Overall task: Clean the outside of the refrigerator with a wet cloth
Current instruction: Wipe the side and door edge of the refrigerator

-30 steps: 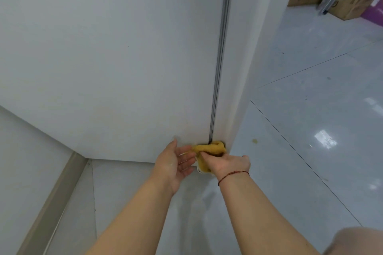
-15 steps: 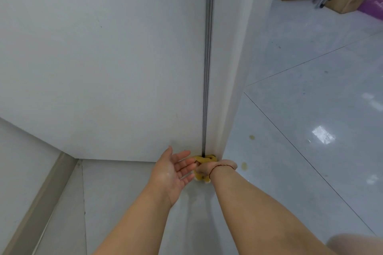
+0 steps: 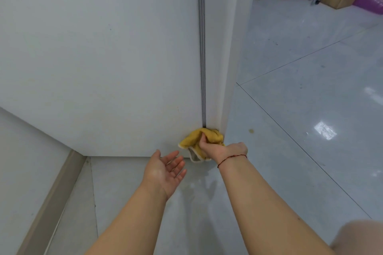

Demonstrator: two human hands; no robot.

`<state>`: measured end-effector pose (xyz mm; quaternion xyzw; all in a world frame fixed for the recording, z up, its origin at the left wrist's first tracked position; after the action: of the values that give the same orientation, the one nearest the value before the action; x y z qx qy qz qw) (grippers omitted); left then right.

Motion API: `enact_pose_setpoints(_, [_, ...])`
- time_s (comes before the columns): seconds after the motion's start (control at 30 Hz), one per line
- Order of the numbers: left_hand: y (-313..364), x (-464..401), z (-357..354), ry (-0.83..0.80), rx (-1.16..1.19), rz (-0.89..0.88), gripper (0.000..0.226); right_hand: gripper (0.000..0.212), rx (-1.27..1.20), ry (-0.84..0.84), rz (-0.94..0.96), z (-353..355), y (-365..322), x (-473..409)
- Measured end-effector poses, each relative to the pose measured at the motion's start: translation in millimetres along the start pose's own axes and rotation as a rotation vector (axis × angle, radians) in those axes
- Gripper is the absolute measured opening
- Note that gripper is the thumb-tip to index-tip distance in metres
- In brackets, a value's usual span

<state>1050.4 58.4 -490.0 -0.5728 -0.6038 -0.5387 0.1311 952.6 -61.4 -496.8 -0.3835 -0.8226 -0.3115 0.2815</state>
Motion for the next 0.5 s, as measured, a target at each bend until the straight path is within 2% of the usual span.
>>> enact_pose_setpoints(0.17, [12, 8, -21, -0.089, 0.052, -0.031, 0.059, 0.069, -0.045, -0.095, -0.034, -29, 16, 32])
enact_pose_setpoints(0.33, [32, 16, -44, -0.242, 0.158, -0.082, 0.061, 0.057, -0.011, -0.218, -0.001, -43, 28, 62])
enact_pose_setpoints(0.4, [35, 18, -44, -0.279, 0.156, -0.088, 0.060, 0.058, 0.089, -0.258, 0.038, -38, 32, 70])
enact_pose_setpoints(0.5, [29, 19, -33, -0.347, 0.093, 0.014, 0.061, 0.063, 0.409, -0.256, 0.052, -21, 30, 70])
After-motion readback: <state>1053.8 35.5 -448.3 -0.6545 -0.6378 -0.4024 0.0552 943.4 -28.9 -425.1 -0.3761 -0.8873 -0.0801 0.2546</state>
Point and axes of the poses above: each hand's wrist, its own x-axis away from the middle knuckle, its own z-axis out of the back of the hand, y = z × x, the point moved 4 cm from there along -x, towards the middle knuckle, and after that the axes turned 9 degrees about -y, right-handed, at the moved point
